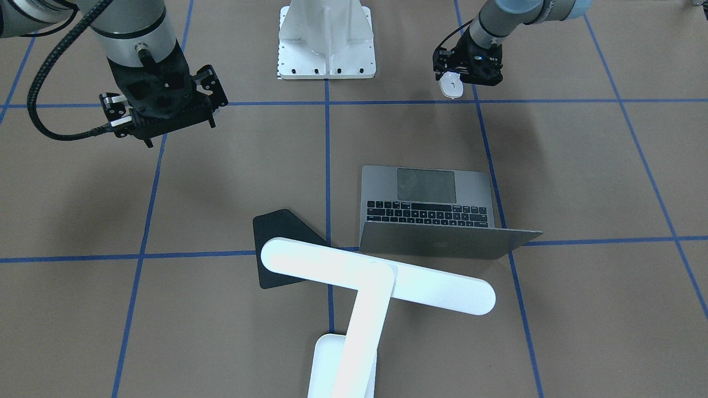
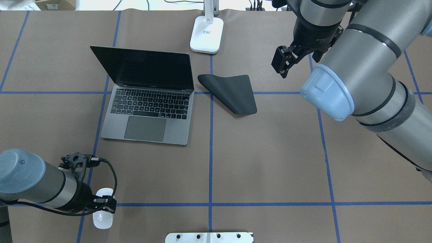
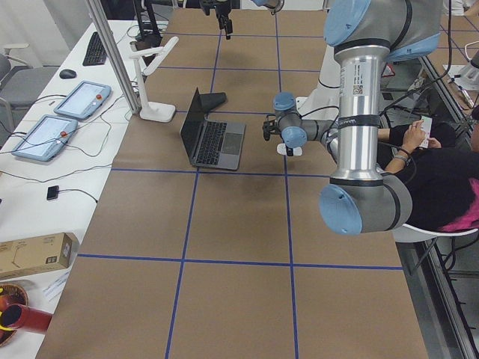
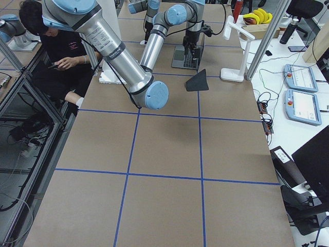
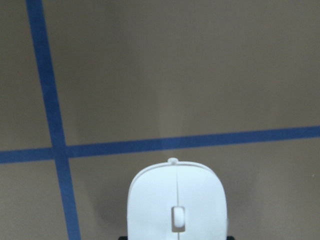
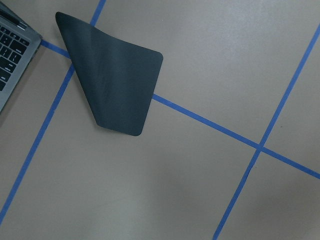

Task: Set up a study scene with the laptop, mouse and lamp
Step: 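Carry the white mouse with the left gripper toward the mousepad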

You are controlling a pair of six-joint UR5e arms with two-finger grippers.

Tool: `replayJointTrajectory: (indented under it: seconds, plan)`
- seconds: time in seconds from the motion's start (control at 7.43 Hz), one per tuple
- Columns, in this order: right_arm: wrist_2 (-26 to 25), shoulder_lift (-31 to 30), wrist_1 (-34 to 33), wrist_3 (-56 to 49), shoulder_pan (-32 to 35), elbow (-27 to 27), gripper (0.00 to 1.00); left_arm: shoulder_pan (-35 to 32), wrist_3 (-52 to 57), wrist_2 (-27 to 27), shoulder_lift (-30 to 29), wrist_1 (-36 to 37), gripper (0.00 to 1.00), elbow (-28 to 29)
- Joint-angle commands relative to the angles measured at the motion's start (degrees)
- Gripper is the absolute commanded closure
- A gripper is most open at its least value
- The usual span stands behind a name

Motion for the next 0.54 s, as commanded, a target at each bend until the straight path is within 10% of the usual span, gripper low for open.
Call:
replayJointTrajectory:
  seconds: [0.0,0.4]
  plan:
    - [0.19,-1.70,0.16,-1.53,1.93,-0.07,0.00,-3.96,0.16,-2.67,-2.61,0.00,0.38,0.41]
    - [0.71,-8.81,10.86,-1.97,4.13,-0.77,0.00,-6.44,3.32,-3.04,-10.05,6.29,0.38,1.73]
